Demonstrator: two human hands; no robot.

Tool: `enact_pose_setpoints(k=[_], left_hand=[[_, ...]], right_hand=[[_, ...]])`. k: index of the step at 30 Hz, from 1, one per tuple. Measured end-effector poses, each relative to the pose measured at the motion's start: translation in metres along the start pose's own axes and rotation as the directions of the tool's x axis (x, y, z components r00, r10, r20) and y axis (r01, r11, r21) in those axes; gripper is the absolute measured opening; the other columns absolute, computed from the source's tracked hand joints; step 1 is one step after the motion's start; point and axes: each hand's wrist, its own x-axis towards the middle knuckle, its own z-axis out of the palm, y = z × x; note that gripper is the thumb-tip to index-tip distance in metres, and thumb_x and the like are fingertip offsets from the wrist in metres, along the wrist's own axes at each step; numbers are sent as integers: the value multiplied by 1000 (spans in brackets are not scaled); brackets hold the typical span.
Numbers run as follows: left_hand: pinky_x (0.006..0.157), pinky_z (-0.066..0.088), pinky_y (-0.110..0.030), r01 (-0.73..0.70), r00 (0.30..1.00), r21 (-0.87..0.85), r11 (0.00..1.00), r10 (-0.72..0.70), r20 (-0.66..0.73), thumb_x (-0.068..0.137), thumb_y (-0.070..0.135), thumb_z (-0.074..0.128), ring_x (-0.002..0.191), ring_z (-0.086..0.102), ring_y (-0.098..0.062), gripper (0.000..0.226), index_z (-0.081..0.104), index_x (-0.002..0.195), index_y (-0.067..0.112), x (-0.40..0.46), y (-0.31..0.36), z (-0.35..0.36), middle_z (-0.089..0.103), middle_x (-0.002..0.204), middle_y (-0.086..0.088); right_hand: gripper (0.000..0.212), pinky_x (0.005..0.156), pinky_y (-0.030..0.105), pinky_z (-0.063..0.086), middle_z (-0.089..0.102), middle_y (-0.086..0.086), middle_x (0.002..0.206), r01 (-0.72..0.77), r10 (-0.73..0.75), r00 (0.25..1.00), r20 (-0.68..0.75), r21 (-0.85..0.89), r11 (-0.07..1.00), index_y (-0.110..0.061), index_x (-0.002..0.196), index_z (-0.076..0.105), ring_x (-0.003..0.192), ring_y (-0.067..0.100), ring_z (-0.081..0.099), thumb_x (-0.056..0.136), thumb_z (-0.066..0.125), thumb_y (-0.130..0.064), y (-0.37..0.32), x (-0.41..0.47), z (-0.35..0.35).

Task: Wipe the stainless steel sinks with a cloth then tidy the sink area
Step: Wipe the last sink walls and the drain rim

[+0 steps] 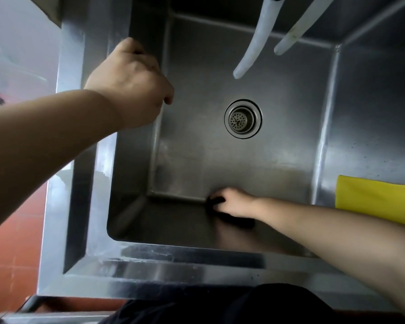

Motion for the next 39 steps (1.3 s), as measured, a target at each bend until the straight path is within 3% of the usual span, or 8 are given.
enact_pose_setpoints(k=[5, 10, 16, 23, 27, 33, 36, 39], left_hand=[[101, 23, -36, 12, 1000, 11, 1000, -12, 3, 80, 17, 55, 109, 57, -25, 28, 71, 101, 27, 0, 1, -1, 70, 105, -3], [102, 22, -35, 16, 1000, 16, 1000, -16, 10, 81, 17, 56, 111, 56, -25, 28, 70, 102, 28, 1, 1, -1, 70, 104, -3], [101, 23, -35, 11, 1000, 17, 1000, -11, 27, 77, 13, 60, 106, 58, -27, 27, 73, 98, 24, 0, 3, -4, 72, 96, -6], [89, 28, -34, -14, 994, 136, 991, 0, 109, 73, 10, 64, 95, 63, -26, 16, 73, 82, 19, 1, 9, -9, 72, 85, -4], [81, 34, -30, -121, 959, 405, 906, 2, 282, 77, 20, 47, 94, 60, -18, 19, 65, 83, 25, 6, 25, -2, 66, 88, 7], [95, 40, -34, -75, 860, 56, 996, 36, 510, 91, 23, 40, 116, 48, -22, 31, 49, 121, 22, 36, 105, 61, 50, 126, 1], [97, 37, -35, 12, 880, -87, 996, 31, 474, 91, 26, 43, 124, 41, -23, 45, 38, 136, 21, 59, 136, 86, 34, 144, -2], [106, 29, -38, 88, 868, -96, 992, -29, 495, 94, 31, 41, 138, 23, -25, 60, 17, 149, 22, 78, 154, 100, 9, 157, -7]], right_hand=[[29, 97, 38, 44, 61, 12, 124, 268, -261, 960, 97, -60, 962, -13, 118, 64, 110, 28, 57, 94, 49, -19, -77, 32, 23], [30, 97, 38, 44, 60, 14, 124, 310, -296, 947, 128, -112, 944, -10, 120, 63, 111, 29, 56, 94, 49, -17, -72, 34, 17], [38, 109, 24, 21, 35, 7, 148, 190, -177, 979, 100, -148, 970, -20, 132, 54, 136, 23, 30, 94, 54, -18, 14, 4, -5], [25, 92, 27, 40, 53, 5, 116, 44, -37, 999, 35, -246, 968, -18, 112, 65, 109, 23, 52, 89, 58, -9, 101, -43, -41], [28, 88, 26, 41, 58, 4, 114, -140, 95, 981, -167, -281, 950, -22, 105, 67, 105, 24, 56, 87, 53, -6, 130, -48, -75], [35, 77, 29, 43, 64, 6, 111, -62, -4, 746, -666, -76, 995, -21, 113, 56, 98, 30, 61, 80, 63, -14, 106, -18, -137], [34, 76, 27, 41, 58, 3, 114, 137, -168, 681, -713, -101, 985, -20, 109, 57, 98, 28, 59, 78, 69, -19, 79, 8, -157], [40, 104, 36, 27, 43, 5, 139, 81, -335, 680, -653, -387, 918, -25, 121, 59, 131, 28, 34, 82, 66, -28, 67, 33, -161]])
